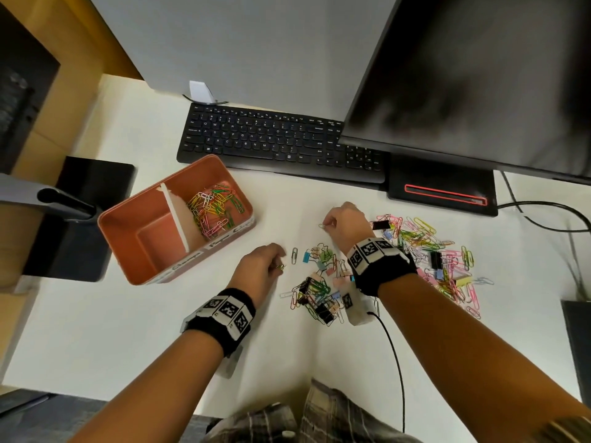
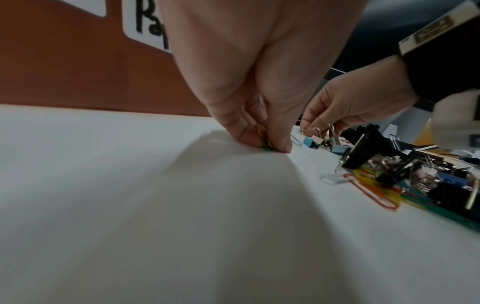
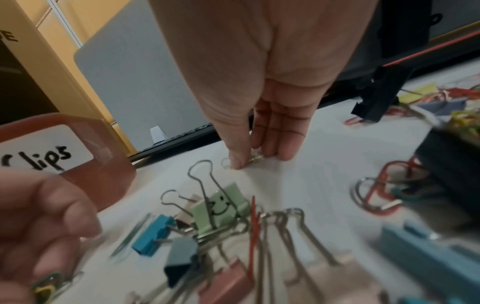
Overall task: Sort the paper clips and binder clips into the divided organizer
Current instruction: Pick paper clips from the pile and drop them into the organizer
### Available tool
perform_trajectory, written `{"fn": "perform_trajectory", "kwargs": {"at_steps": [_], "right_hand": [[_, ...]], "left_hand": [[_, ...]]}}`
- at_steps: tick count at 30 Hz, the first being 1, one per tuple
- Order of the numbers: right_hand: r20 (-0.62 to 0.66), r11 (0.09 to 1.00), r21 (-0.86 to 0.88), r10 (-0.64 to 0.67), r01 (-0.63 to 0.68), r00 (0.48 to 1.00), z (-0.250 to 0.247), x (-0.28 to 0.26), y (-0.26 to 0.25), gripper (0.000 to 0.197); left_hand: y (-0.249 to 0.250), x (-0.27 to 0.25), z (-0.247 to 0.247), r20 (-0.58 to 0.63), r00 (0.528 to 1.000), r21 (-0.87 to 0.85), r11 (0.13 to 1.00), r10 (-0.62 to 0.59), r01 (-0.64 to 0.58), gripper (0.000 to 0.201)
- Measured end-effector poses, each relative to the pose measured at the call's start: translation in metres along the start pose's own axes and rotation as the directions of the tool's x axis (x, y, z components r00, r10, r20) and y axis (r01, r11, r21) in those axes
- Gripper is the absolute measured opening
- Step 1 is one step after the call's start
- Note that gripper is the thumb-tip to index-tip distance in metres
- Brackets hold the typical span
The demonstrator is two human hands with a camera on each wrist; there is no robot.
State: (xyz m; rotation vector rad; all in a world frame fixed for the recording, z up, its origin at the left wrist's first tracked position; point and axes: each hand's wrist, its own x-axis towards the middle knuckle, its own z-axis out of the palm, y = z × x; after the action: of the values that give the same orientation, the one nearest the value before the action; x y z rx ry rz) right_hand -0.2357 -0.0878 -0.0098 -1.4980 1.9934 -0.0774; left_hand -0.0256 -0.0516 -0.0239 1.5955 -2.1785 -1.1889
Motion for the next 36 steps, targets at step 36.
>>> {"fn": "perform_trajectory", "kwargs": {"at_steps": [36], "right_hand": [[0.091, 0.969, 0.005, -0.245, 0.246, 0.965, -0.002, -0.057, 0.048, 0.022]], "left_hand": [[-0.002, -0.012, 0.013, 0.057, 0.995, 0.287, 0.954, 0.076, -0.09, 0.013]]}}
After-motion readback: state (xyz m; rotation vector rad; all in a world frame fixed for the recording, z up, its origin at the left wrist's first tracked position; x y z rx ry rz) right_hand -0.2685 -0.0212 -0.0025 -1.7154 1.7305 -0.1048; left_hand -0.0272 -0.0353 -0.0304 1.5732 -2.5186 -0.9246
